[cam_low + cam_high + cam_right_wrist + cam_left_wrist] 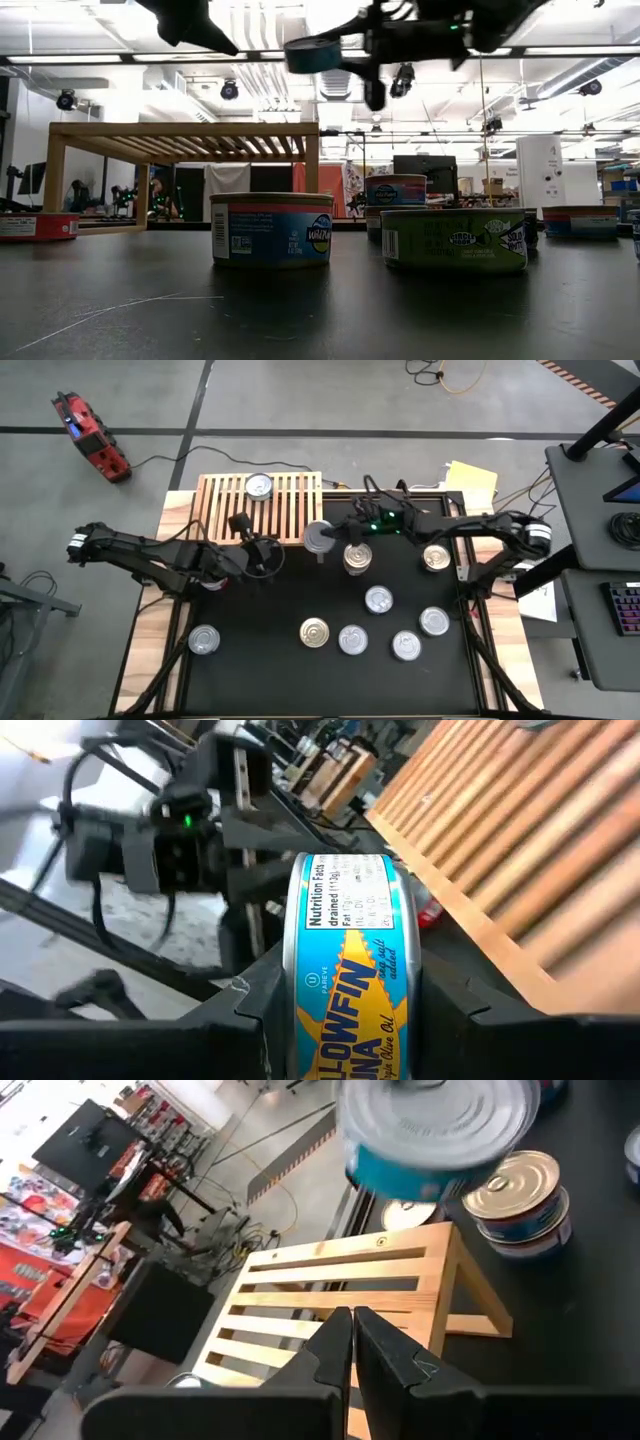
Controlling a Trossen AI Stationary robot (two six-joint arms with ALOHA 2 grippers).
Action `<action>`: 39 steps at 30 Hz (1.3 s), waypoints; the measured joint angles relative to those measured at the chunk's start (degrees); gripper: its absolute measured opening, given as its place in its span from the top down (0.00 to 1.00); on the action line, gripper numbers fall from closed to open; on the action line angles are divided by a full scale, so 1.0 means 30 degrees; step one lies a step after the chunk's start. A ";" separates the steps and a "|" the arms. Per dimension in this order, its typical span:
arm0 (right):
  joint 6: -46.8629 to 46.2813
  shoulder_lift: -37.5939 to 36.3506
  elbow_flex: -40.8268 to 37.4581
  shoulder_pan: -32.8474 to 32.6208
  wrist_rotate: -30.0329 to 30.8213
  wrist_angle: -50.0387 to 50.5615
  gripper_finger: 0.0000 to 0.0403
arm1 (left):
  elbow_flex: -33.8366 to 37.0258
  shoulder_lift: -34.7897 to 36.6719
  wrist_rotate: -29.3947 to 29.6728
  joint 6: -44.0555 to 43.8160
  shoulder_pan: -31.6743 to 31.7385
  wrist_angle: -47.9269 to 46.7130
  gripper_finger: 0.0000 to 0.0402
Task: Stack canned seafood by type on shelf
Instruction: Put the yellow blue tuna can on the shelf
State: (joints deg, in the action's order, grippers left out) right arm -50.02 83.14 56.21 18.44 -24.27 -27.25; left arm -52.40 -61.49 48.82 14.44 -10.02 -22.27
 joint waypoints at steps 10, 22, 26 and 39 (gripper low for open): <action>-0.0128 0.3448 0.3970 0.0532 -0.0410 0.1454 0.66 | 0.0007 0.0171 0.3809 0.0005 -0.0032 -0.1000 1.00; -0.0977 0.4105 0.4357 0.1790 0.0406 0.1833 0.66 | 0.0007 0.0887 0.8437 -0.0073 -0.0058 -0.1533 1.00; -0.0785 0.4107 0.4338 0.1872 0.0928 0.2652 0.64 | 0.0007 0.1003 1.0060 -0.0069 -0.0058 -0.1602 1.00; -0.0676 0.4601 0.4291 0.1872 0.1610 0.3017 0.58 | 0.0007 0.1049 1.0418 -0.0569 -0.0058 -0.1613 1.00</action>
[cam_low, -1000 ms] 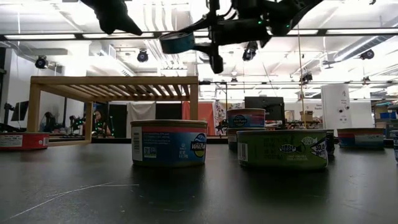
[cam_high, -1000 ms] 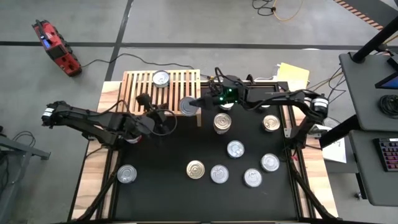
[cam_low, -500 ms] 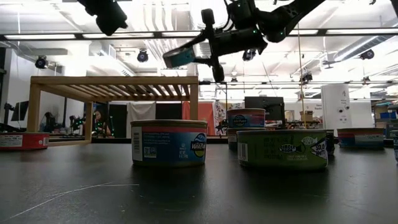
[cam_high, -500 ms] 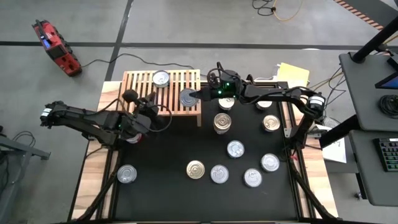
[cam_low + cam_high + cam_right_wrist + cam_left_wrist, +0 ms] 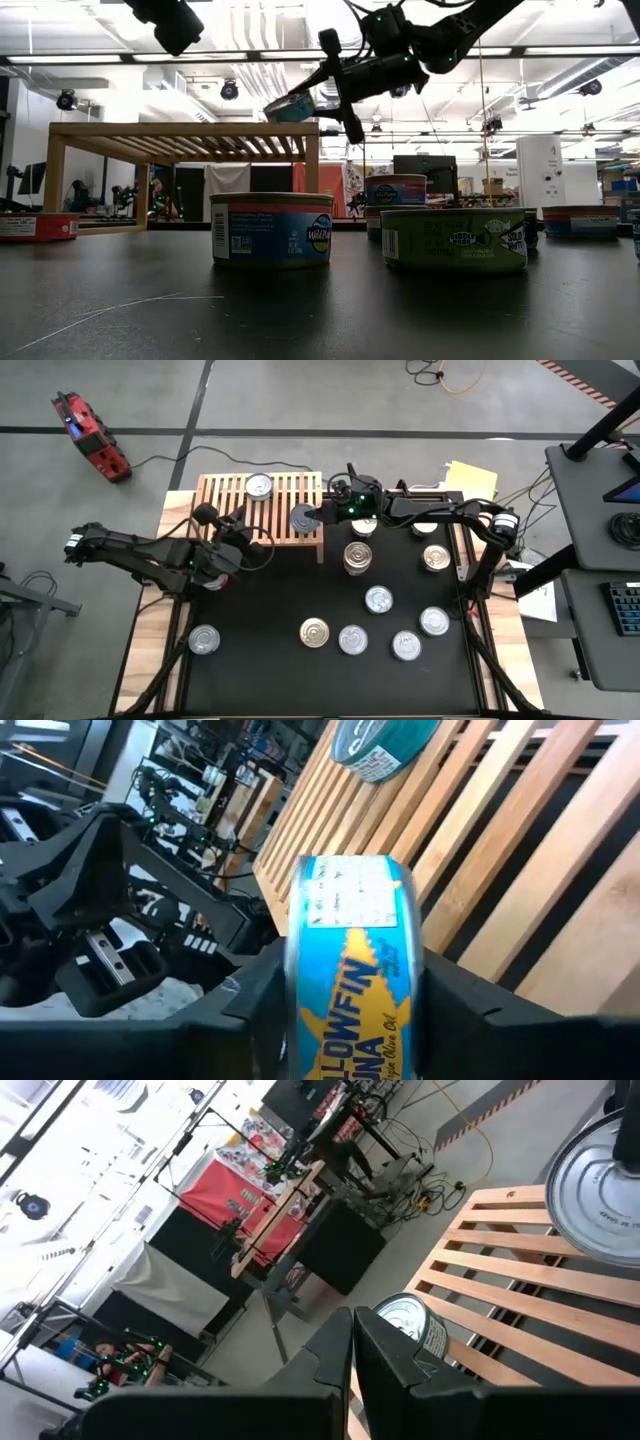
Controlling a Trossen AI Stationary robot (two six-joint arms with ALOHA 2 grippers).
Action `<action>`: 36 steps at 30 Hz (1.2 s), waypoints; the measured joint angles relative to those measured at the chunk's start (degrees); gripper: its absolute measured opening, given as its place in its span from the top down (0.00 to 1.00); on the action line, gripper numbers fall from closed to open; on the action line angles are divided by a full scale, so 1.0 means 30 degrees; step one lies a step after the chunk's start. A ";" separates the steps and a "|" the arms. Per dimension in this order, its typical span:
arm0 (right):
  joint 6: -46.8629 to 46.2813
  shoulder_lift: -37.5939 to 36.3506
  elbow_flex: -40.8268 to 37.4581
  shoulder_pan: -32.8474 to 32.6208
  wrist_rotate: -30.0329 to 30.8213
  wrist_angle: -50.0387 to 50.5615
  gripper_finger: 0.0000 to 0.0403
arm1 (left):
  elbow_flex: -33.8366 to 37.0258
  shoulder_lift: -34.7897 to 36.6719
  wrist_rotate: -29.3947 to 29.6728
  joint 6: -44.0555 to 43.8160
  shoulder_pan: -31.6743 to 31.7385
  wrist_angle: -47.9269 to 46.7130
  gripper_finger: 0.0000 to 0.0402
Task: Stack canned seafood by type on shelf
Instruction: Put the yellow blue tuna can on the shelf
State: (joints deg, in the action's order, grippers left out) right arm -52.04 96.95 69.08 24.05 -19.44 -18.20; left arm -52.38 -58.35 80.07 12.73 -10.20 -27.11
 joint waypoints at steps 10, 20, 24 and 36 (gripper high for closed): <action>0.0367 -0.0007 0.0000 -0.0007 -0.0007 0.0114 0.48 | 0.0000 -0.0156 -0.0008 -0.0589 0.0000 -0.0016 1.00; 0.1148 -0.0007 0.0007 -0.0015 -0.0655 0.0518 0.35 | 0.0000 -0.0612 -0.0019 -0.0928 0.0000 -0.0138 1.00; 0.1550 -0.0022 0.0015 -0.0058 -0.0837 0.0555 0.29 | 0.0000 -0.0844 -0.0021 -0.0946 0.0000 -0.0138 1.00; 0.1553 -0.0106 0.0015 -0.0044 -0.3008 0.1051 0.16 | 0.0000 -0.1510 -0.0029 -0.1005 0.0000 -0.0138 1.00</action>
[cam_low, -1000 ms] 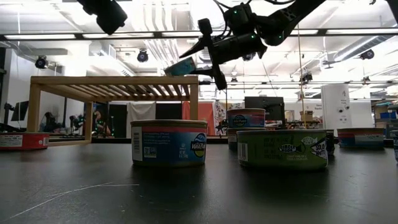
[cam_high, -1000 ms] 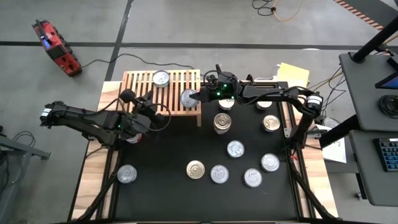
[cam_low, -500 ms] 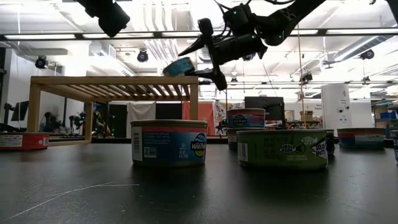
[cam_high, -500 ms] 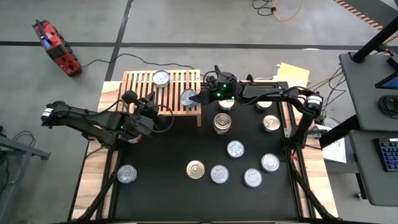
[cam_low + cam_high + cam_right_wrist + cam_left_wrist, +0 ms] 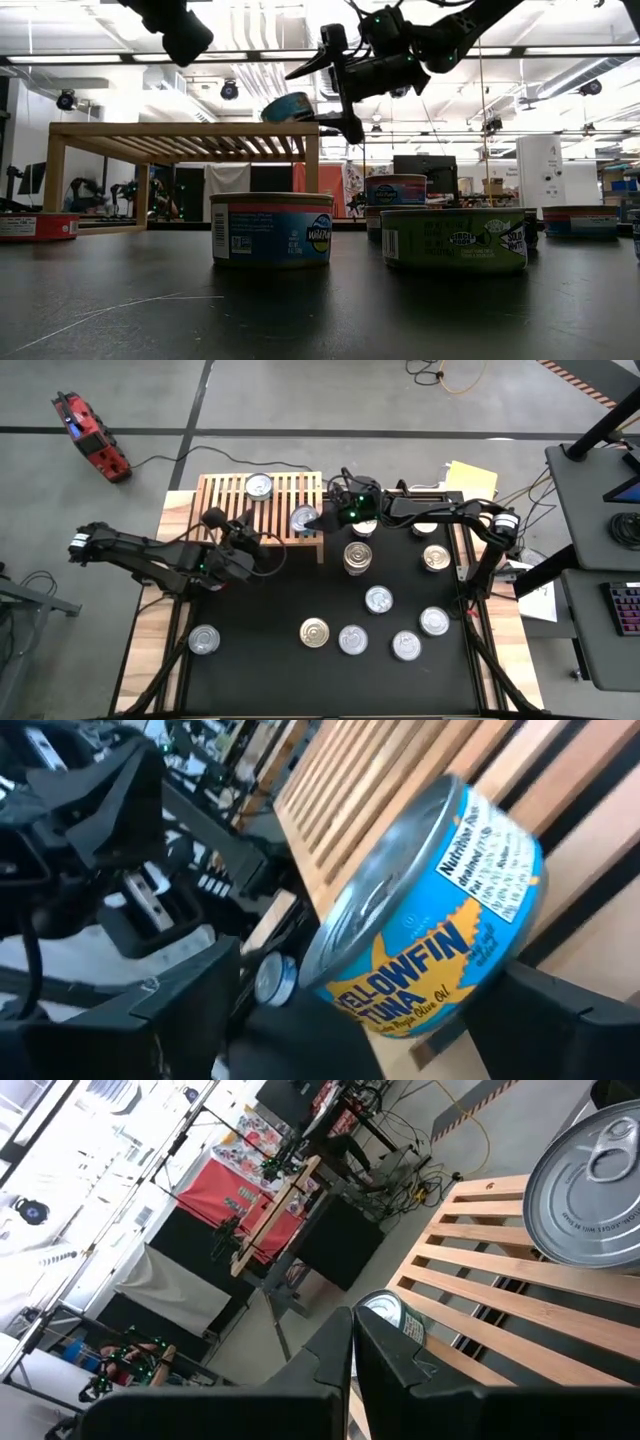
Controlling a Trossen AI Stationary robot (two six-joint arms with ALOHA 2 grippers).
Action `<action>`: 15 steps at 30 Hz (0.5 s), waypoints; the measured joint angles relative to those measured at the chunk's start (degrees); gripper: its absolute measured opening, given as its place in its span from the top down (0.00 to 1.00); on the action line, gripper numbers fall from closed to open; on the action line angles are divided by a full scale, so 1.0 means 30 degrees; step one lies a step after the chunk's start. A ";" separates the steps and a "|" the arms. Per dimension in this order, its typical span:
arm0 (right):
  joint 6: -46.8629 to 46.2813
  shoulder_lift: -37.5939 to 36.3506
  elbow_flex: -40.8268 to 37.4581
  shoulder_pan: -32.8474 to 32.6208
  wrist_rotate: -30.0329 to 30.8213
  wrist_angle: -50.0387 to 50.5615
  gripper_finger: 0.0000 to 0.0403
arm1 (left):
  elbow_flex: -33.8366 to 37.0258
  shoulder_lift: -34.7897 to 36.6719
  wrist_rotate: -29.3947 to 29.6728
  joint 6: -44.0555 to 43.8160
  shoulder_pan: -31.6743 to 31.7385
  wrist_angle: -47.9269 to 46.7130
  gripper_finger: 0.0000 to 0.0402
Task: Stack canned seafood by type on shelf
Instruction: Put the yellow blue tuna can on the shelf
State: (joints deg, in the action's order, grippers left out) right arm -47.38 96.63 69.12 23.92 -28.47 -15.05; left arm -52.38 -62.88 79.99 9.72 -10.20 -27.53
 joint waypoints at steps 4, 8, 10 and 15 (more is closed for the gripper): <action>0.0410 -0.0244 0.0000 0.0000 -0.0065 0.1324 0.14 | 0.0000 -0.0176 0.0000 -0.0083 0.0000 0.0007 1.00; 0.0811 -0.0339 0.0015 0.0036 -0.0165 0.1878 0.13 | 0.0000 -0.0318 0.0000 -0.0247 0.0000 0.0007 1.00; 0.0805 -0.0346 0.0015 0.0036 -0.0301 0.1886 0.13 | 0.0000 -0.0386 0.0000 -0.0315 0.0000 0.0001 1.00; 0.0805 -0.0369 0.0015 0.0044 -0.1047 0.2079 0.13 | 0.0000 -0.0413 0.0000 -0.0423 0.0000 0.0000 1.00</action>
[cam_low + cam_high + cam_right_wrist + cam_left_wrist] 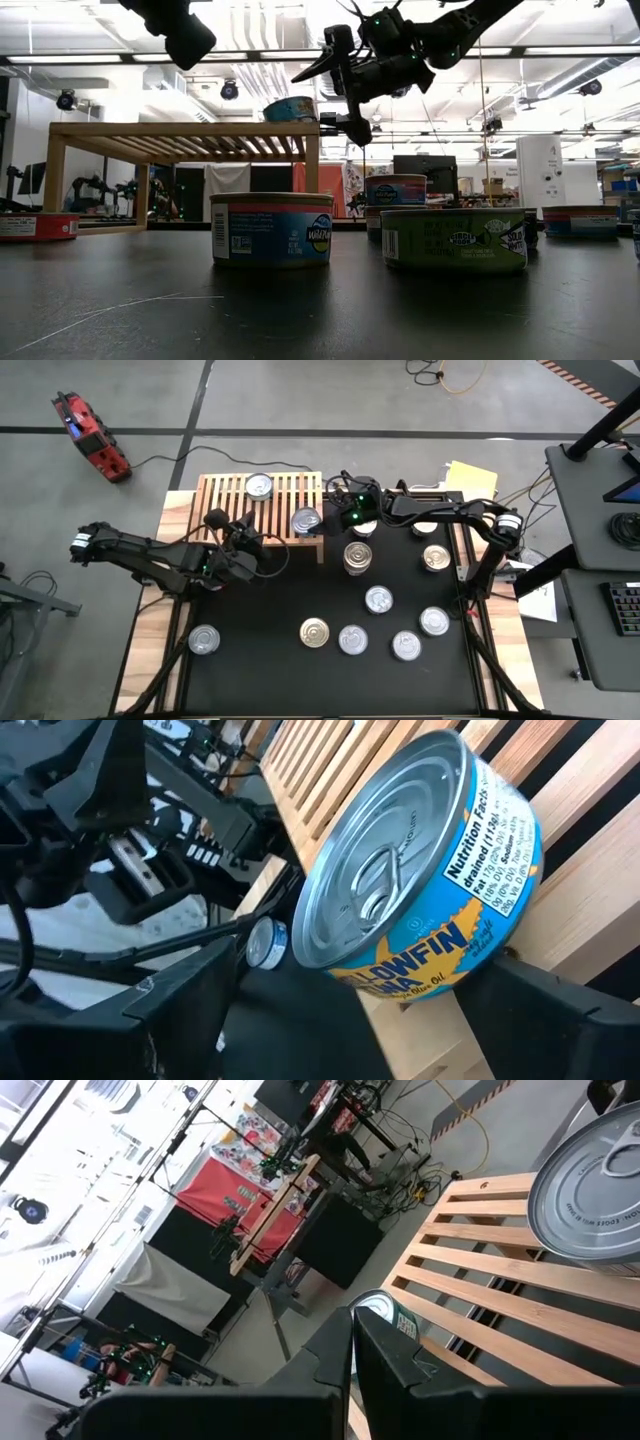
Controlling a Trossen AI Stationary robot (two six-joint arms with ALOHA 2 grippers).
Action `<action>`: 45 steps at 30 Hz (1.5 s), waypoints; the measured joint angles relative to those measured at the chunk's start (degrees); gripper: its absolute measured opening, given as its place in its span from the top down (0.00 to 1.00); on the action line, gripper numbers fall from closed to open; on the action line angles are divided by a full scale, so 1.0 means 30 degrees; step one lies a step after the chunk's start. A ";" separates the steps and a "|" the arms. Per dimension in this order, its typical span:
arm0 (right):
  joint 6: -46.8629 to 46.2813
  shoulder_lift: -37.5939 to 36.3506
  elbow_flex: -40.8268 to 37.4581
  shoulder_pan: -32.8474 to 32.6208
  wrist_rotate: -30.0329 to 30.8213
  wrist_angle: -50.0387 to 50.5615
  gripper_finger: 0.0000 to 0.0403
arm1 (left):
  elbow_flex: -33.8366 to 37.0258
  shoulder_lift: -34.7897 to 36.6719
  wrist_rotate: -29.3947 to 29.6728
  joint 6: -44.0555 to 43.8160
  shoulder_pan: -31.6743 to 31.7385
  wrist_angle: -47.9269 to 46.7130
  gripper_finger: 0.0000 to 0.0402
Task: Stack canned seafood by type on shelf
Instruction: Put the yellow blue tuna can on the shelf
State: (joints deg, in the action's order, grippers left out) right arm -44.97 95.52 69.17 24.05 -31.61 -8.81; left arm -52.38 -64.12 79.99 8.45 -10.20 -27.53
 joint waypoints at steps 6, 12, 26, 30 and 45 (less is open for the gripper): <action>0.0136 -0.0139 0.0000 0.0000 -0.0170 0.0506 0.12 | 0.0000 0.0000 -0.0005 -0.0019 0.0000 0.0000 1.00; 0.0530 -0.0441 0.0007 0.0080 -0.0213 0.1412 0.12 | 0.0000 0.0000 -0.0003 -0.0157 0.0000 0.0004 1.00; 0.0673 -0.1380 0.0000 0.0080 -0.0126 0.2106 0.12 | 0.0000 0.0000 -0.0007 -0.0160 0.0001 0.0006 1.00; 0.0732 -0.1448 -0.0007 0.0080 -0.0119 0.2655 0.12 | 0.0000 0.0000 0.0000 -0.0167 0.0000 0.0007 1.00; 0.1854 -0.1619 -0.0015 0.0087 -0.0121 0.4756 0.12 | 0.0000 0.0000 -0.0105 -0.0205 0.0000 0.0000 1.00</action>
State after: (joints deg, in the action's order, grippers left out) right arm -39.41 90.67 69.12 24.32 -31.97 5.46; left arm -52.38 -64.12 79.67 7.83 -10.20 -27.53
